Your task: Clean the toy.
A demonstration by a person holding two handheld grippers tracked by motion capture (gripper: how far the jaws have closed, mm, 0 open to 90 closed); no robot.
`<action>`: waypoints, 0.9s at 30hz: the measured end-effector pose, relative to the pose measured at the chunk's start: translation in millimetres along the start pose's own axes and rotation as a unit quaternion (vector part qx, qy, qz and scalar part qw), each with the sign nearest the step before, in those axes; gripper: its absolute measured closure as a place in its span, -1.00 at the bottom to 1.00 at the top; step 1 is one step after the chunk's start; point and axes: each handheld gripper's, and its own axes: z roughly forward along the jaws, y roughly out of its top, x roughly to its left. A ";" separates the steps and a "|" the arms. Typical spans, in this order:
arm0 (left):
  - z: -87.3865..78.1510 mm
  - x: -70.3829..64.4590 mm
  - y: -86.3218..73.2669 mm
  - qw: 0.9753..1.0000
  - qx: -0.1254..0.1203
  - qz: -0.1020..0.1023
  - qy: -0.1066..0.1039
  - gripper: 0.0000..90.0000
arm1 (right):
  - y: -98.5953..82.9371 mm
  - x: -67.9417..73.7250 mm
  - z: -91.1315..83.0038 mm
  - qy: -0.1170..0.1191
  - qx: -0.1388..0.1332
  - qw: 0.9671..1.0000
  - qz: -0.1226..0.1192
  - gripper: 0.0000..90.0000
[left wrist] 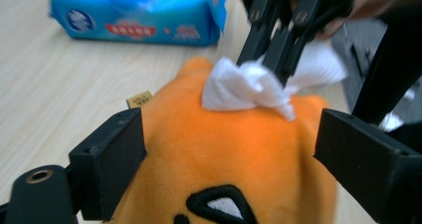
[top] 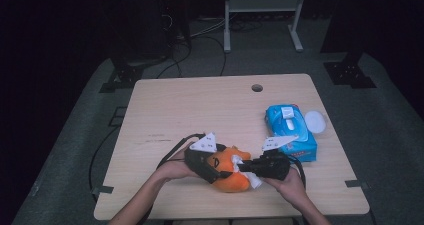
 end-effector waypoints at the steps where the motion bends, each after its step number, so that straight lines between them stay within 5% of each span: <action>1: 4.7 0.1 -1.0 1.000 0.003 0.002 -0.004 -0.74 | -0.8 0.0 -1.0 -0.003 0.000 1.000 0.000 0.83; 3: 11.5 1.5 -5.4 1.000 0.008 0.013 -0.008 -0.74 | -2.5 -1.4 -4.3 -0.010 0.000 1.000 -0.001 0.83; 5: 14.9 3.1 -10.0 1.000 -0.001 0.001 -0.018 -0.72 | -4.4 -3.5 -10.5 -0.018 -0.006 1.000 0.003 0.83; 8: 15.0 0.1 -12.6 1.000 0.005 0.012 -0.002 -0.53 | -7.8 -5.6 -20.5 -0.027 -0.011 1.000 0.008 0.83; 12: 15.6 -4.6 -10.5 0.999 0.000 0.000 0.043 -0.10 | -16.2 -9.5 -31.2 -0.028 -0.021 0.999 0.021 0.82; 18: 10.1 -10.7 1.1 0.998 -0.015 0.006 0.062 0.09 | -16.1 -13.7 -44.3 -0.031 -0.049 0.998 0.033 0.82; 27: 6.0 1.3 9.6 0.996 -0.017 0.000 0.085 0.22 | -12.4 -21.3 -59.3 -0.033 -0.089 0.994 0.049 0.82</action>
